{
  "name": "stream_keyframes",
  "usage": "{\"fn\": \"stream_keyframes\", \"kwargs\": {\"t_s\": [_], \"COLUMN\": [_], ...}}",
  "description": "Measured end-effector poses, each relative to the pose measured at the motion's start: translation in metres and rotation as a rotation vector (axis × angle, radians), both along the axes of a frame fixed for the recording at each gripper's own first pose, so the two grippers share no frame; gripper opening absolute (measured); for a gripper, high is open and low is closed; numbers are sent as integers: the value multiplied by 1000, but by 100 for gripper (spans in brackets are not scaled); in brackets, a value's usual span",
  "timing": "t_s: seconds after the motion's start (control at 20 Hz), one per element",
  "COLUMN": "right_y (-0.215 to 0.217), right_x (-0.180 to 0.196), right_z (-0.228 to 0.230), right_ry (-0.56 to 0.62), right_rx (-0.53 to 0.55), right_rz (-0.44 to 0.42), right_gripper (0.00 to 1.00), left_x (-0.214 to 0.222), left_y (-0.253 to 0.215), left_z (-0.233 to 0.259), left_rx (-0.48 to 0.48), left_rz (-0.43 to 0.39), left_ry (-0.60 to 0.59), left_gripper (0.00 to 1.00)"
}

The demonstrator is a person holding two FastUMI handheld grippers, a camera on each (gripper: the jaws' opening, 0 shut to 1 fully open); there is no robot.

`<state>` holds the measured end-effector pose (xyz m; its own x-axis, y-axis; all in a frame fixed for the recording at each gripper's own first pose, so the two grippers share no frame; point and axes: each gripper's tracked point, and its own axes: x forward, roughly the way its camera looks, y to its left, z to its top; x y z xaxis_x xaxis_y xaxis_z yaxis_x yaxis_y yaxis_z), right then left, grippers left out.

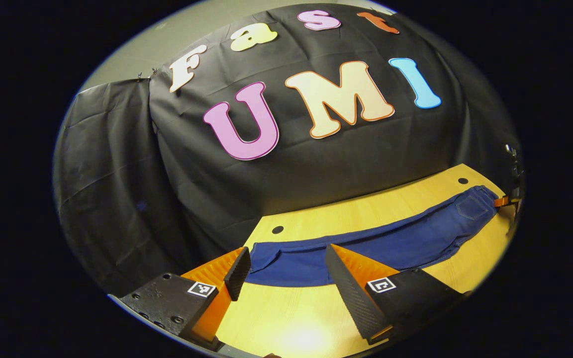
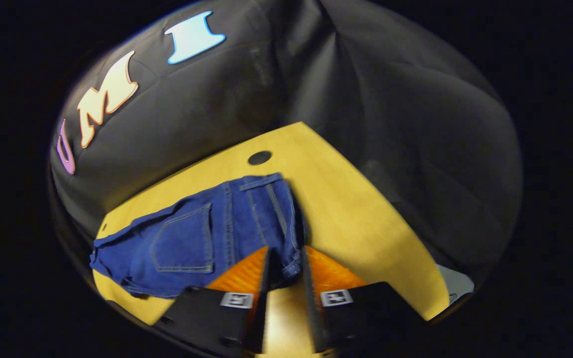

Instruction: Grasp the waist and the cuffs of the jeans and fold them to make the two legs overlap; first hold the waist and fold one-third of the jeans toward the cuffs, then hold the cuffs and fold the remaining one-third in the same direction to finish folding.

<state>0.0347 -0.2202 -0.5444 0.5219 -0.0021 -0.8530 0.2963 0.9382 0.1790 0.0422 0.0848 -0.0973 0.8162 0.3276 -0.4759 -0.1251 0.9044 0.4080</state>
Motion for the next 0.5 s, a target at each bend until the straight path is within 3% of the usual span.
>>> {"fn": "stream_keyframes", "kwargs": {"t_s": [0.05,0.1,0.2,0.5], "right_y": [1,0,0,-1], "right_x": [1,2,3,36], "right_z": [-1,1,4,76], "right_ry": [2,-7,-11,-145], "right_rx": [-11,-37,-103,-166], "right_rz": [10,12,16,45], "right_gripper": [19,19,2,4], "left_x": [0,1,-1,7], "left_y": [-1,-3,-6,5], "left_z": [0,0,-1,-20], "left_rx": [-4,-13,-27,-122], "left_rz": [1,-2,-13,-6], "left_ry": [-2,-6,-19,-11], "left_gripper": [94,94,94,95]}}
